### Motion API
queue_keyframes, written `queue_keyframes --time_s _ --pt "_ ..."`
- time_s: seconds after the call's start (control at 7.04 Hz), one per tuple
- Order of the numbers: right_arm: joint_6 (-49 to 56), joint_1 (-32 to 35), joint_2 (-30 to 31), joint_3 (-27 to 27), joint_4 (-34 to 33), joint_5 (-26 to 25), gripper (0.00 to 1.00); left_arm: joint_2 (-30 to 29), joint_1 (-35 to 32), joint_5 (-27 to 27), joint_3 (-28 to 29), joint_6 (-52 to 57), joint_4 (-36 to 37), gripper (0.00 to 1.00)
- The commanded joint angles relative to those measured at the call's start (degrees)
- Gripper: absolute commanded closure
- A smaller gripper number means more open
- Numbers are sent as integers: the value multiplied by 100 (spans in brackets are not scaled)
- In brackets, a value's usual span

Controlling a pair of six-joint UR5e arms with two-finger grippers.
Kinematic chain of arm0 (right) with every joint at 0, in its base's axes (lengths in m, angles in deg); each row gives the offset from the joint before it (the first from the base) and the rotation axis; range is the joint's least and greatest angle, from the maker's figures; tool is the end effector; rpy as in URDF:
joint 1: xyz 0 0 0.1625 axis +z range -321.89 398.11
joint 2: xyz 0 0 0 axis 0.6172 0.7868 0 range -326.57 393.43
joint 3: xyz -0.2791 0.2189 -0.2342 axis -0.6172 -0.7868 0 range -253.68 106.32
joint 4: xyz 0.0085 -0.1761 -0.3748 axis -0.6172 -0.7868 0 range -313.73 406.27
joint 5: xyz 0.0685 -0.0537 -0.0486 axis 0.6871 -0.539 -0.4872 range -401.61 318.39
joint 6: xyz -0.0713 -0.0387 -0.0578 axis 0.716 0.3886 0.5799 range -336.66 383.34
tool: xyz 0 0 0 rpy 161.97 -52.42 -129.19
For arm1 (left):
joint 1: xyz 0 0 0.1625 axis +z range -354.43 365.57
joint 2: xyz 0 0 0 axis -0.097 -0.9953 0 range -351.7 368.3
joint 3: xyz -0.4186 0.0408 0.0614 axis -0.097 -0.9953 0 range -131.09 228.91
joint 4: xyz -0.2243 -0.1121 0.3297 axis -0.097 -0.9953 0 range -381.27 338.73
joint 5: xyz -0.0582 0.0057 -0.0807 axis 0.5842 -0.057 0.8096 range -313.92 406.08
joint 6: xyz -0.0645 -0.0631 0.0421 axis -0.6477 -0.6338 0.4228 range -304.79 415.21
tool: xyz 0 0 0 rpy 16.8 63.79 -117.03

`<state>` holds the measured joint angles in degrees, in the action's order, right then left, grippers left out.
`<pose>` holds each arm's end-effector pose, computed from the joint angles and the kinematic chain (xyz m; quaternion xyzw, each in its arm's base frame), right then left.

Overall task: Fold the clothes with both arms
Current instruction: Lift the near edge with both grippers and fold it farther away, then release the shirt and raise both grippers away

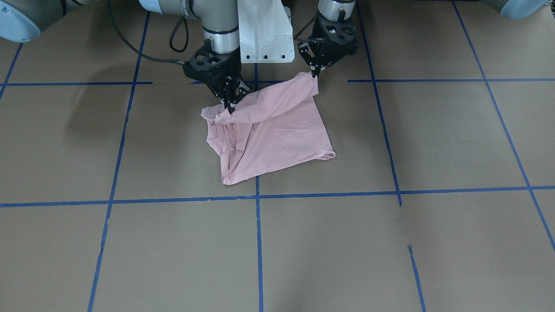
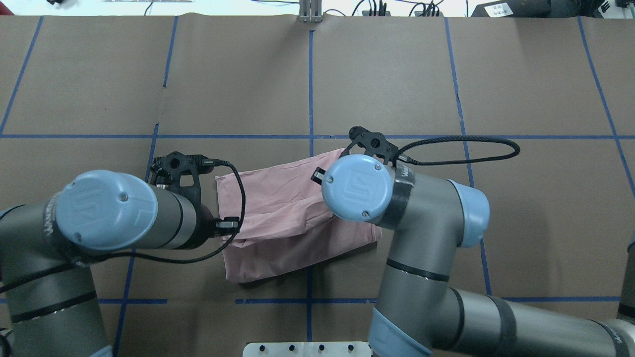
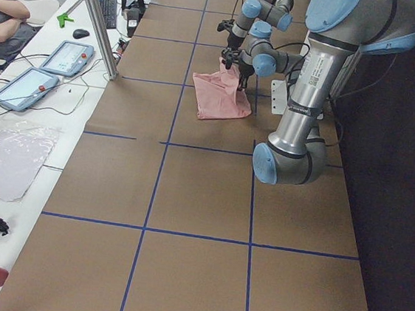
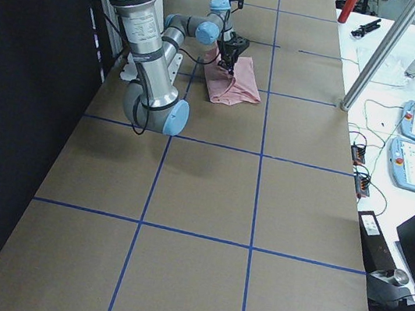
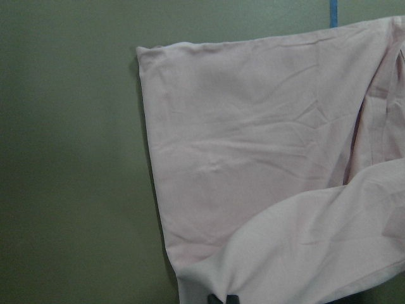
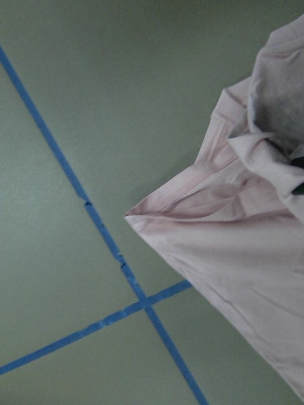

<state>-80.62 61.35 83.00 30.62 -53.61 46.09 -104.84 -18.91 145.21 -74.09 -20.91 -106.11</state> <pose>-0.5367 -0.3799 0.1661 0.0493 -0.3787 0.3020 0.8735 0.4289 -0.3243 0.2121 0.0732 0.4288 -0.0489 0.8991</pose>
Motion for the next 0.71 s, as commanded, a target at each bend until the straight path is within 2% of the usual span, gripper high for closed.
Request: queue_keyframes --time_s 0.0,0.14,0.28,0.43,0.57 --pt "836 661 -989 -1937 691 307 43 -111 -1035 27 1471 944 -1106 46" --pt "1146 873 -1324 -3166 1698 292 0 -242 -1563 236 2350 1898 -1818 0" --pt "1784 1127 -1527 -3517 1926 405 0 -243 -2047 682 2472 2760 -1903 0" --pt "2061 1443 -1520 -3512 1885 1128 0 -235 -2287 1052 2456 3151 -1904 0" --pt "2577 1646 -1520 -3425 1710 1466 0 -226 -2324 1090 2412 3234 -1904 0"
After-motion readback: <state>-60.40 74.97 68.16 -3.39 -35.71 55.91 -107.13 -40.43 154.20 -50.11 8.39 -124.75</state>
